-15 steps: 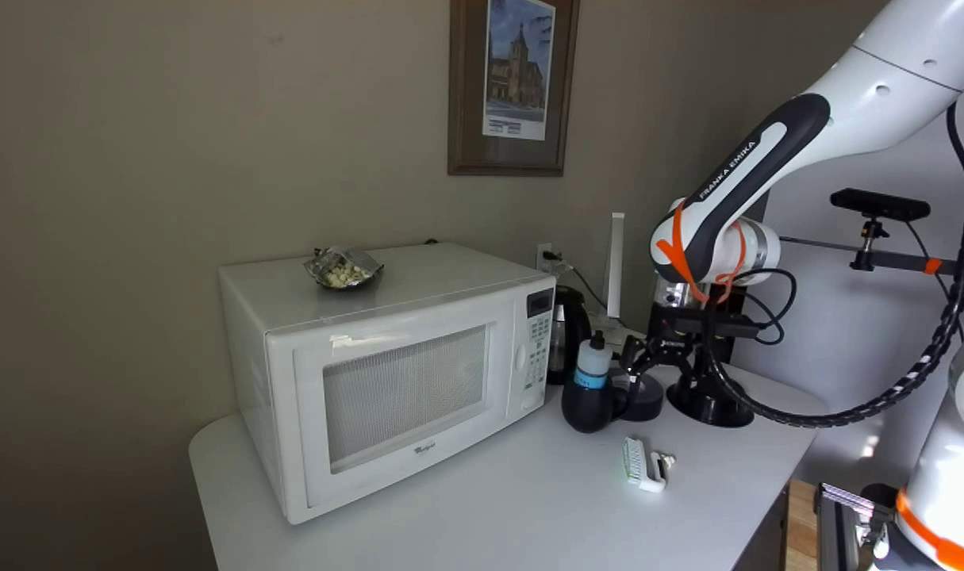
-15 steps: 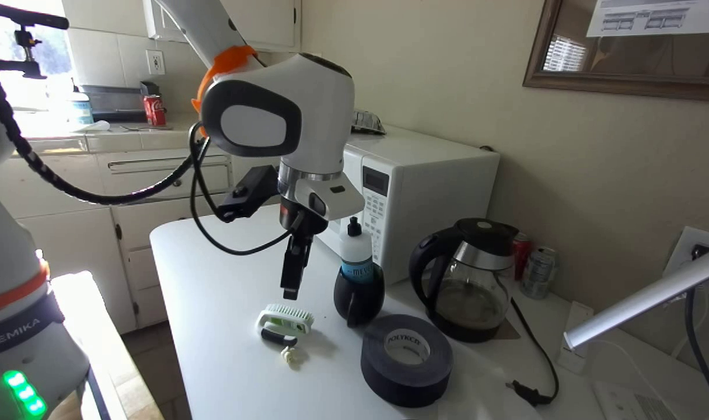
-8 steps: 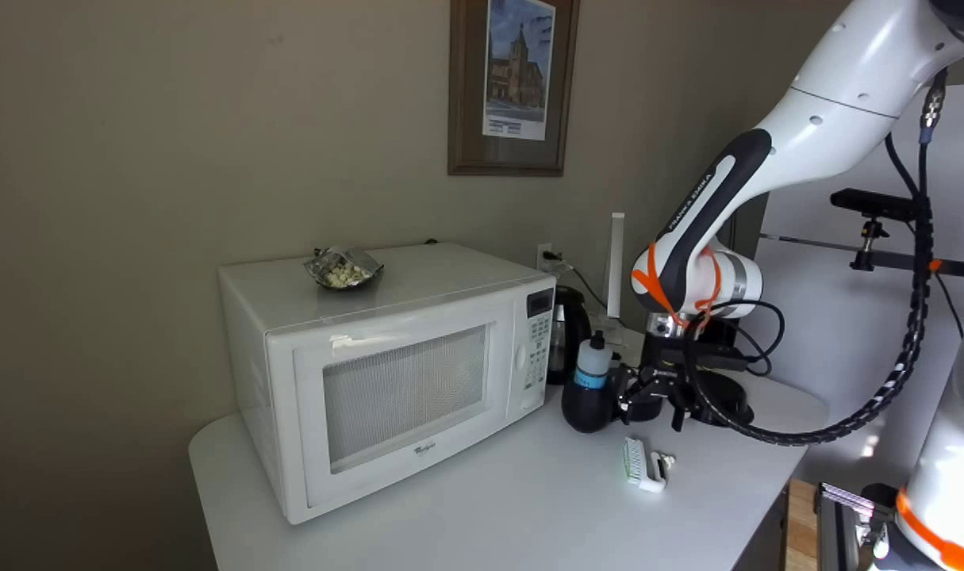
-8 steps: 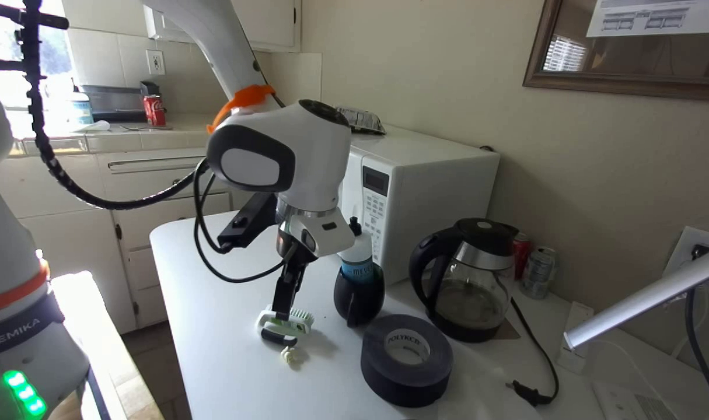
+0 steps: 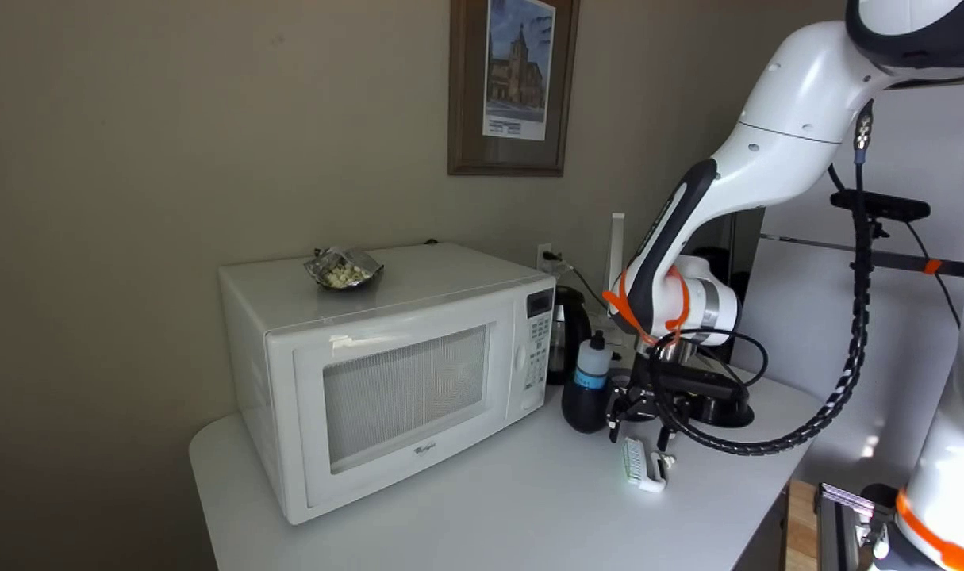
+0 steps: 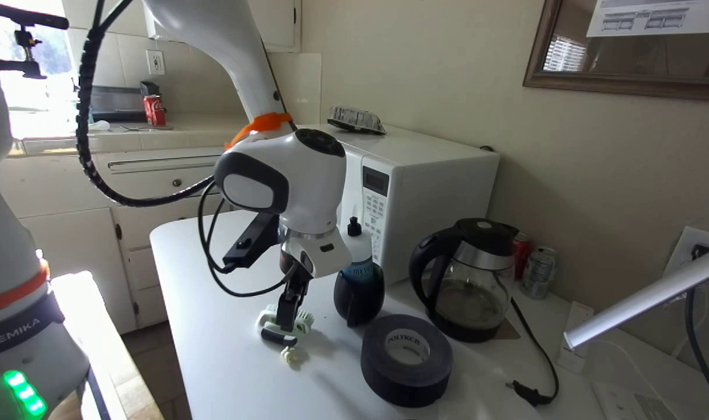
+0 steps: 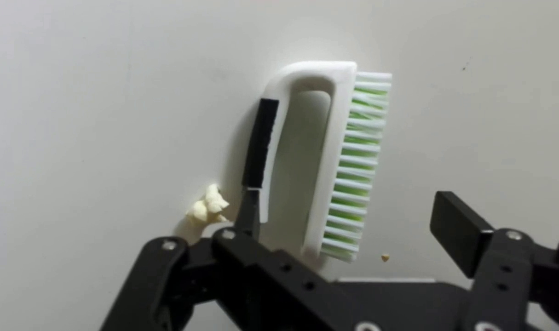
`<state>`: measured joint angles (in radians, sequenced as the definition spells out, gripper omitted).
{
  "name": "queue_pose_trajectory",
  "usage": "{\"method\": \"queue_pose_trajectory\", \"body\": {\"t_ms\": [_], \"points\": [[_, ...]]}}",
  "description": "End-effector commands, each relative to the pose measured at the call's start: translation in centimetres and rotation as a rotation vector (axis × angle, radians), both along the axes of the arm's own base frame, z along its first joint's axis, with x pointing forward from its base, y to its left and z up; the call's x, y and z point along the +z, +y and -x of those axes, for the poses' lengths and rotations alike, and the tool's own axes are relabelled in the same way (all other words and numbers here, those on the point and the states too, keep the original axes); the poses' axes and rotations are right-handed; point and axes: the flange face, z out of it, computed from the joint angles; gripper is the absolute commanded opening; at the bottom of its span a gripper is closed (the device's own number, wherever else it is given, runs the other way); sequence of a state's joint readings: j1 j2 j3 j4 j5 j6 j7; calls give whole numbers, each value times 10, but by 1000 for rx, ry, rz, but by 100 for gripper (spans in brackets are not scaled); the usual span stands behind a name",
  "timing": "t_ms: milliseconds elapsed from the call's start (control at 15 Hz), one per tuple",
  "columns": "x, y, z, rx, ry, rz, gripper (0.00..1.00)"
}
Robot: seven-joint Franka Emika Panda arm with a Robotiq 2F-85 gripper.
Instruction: Put the brush on top of the microwave.
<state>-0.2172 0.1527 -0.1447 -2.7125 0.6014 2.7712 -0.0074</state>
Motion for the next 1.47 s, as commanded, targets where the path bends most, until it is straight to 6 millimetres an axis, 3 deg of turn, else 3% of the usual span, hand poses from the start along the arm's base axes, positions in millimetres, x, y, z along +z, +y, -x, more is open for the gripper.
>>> {"method": "queue_pose_trajectory", "body": {"t_ms": [0, 133, 333, 400, 533, 933, 1333, 1400], "points": [[-16, 3, -12, 4, -14, 3, 91], [-22, 5, -17, 6, -10, 3, 86], [-32, 5, -22, 7, 12, 5, 88], [-34, 5, -22, 7, 17, 6, 62], [-38, 4, -24, 9, 21, 6, 55], [-21, 20, -16, 74, -5, 28, 8], [15, 83, -1, 323, -66, 115, 8], [19, 83, -34, 357, -78, 136, 8]]}}
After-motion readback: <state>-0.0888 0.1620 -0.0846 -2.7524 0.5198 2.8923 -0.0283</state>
